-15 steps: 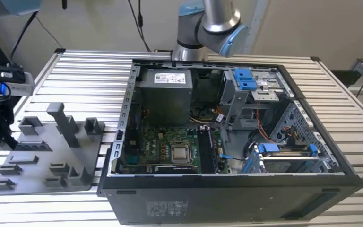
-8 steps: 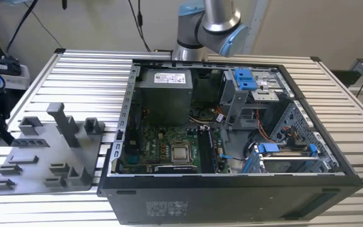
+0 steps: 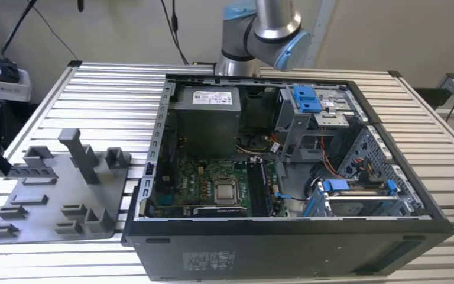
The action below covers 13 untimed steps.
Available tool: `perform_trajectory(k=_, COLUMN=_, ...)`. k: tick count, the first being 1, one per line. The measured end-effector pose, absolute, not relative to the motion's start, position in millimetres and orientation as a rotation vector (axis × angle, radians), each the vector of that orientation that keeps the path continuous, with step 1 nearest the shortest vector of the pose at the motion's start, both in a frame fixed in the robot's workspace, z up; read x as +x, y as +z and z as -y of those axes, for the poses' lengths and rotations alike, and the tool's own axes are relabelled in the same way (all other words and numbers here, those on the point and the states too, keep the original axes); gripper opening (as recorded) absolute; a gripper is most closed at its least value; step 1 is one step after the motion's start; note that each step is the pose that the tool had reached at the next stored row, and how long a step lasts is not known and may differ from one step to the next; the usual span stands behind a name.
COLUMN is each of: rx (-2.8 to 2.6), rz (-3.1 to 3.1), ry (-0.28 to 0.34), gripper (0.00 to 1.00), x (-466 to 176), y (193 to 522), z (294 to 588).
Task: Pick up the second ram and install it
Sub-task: 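Pick up the second ram and move it above second insertion slot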
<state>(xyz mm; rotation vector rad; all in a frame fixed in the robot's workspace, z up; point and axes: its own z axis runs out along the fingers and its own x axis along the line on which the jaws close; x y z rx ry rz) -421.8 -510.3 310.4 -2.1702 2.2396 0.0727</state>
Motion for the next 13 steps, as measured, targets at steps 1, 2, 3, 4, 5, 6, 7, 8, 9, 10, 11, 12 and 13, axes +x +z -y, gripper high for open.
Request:
perform_trajectory(k=1, rx=-2.170, rz=-2.239, ry=0.073, gripper=0.14, x=-421.8, y=312.6, z=510.3)
perform_trajectory(k=2, rx=-2.170, rz=-2.239, ry=0.074, gripper=0.14, x=-421.8, y=314.9, z=510.3)
perform_trajectory(k=3, rx=-2.169, rz=-2.239, ry=0.074, gripper=0.14, x=-421.8, y=317.1, z=510.3)
perform_trajectory(k=4, rx=-2.169, rz=-2.239, ry=0.074, gripper=0.14, x=-421.8, y=319.7, z=510.3)
perform_trajectory(k=5, rx=-2.169, rz=-2.239, ry=0.075, gripper=0.14, x=-421.8, y=322.3, z=510.3)
perform_trajectory(k=6, rx=-2.169, rz=-2.238, ry=0.075, gripper=0.14, x=-421.8, y=324.9, z=510.3)
perform_trajectory(k=7, rx=-2.169, rz=-2.238, ry=0.076, gripper=0.14, x=-421.8, y=327.3, z=510.3)
perform_trajectory(k=8, rx=-2.168, rz=-2.238, ry=0.076, gripper=0.14, x=-421.8, y=329.9, z=510.3)
perform_trajectory(k=9, rx=-2.168, rz=-2.238, ry=0.076, gripper=0.14, x=-421.8, y=332.4, z=510.3)
perform_trajectory(k=10, rx=-2.168, rz=-2.238, ry=0.076, gripper=0.14, x=-421.8, y=334.9, z=510.3)
perform_trajectory(k=11, rx=-2.168, rz=-2.238, ry=0.077, gripper=0.14, x=-421.8, y=337.5, z=510.3)
perform_trajectory(k=12, rx=-2.168, rz=-2.238, ry=0.077, gripper=0.14, x=-421.8, y=340.2, z=510.3)
perform_trajectory(k=13, rx=-2.168, rz=-2.237, ry=0.077, gripper=0.14, x=-421.8, y=343.0, z=510.3)
